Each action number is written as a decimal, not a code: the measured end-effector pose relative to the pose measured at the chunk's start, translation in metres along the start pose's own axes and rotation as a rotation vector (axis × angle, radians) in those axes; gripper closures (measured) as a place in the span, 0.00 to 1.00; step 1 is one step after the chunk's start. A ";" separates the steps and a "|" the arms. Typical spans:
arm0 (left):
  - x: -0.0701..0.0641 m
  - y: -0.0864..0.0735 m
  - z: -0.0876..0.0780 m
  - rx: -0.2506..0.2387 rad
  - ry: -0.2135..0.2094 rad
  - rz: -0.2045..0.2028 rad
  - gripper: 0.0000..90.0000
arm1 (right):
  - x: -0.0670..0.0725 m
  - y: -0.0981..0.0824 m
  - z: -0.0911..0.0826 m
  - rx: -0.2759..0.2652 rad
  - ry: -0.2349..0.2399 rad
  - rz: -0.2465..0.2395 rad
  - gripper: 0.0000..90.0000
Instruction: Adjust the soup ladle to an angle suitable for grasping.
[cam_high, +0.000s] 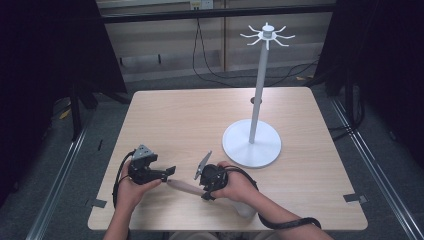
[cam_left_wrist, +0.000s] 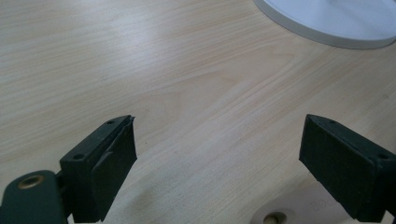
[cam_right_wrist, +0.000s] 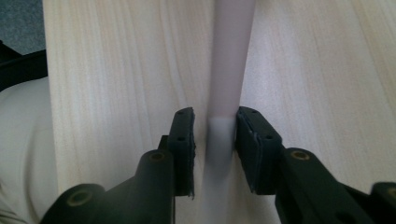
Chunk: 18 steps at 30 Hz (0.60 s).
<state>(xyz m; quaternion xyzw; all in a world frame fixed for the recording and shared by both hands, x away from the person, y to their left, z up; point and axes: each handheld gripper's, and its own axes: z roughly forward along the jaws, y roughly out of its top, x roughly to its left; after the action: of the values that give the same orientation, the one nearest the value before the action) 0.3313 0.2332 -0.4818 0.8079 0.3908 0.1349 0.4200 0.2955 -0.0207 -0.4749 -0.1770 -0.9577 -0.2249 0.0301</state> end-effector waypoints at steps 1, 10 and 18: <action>0.000 0.000 0.000 0.000 0.000 0.000 0.12 | 0.000 0.000 0.000 0.003 -0.013 -0.003 0.82; 0.001 0.000 -0.001 -0.017 -0.010 -0.015 0.12 | 0.002 -0.004 -0.004 -0.012 -0.007 0.007 0.87; 0.003 0.000 -0.003 -0.038 -0.005 -0.039 0.12 | -0.003 -0.011 -0.025 -0.075 0.003 0.005 0.87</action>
<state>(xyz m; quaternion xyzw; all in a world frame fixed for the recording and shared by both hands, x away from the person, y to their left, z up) 0.3315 0.2370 -0.4805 0.7924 0.4025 0.1320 0.4390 0.2941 -0.0422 -0.4573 -0.1802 -0.9481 -0.2607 0.0255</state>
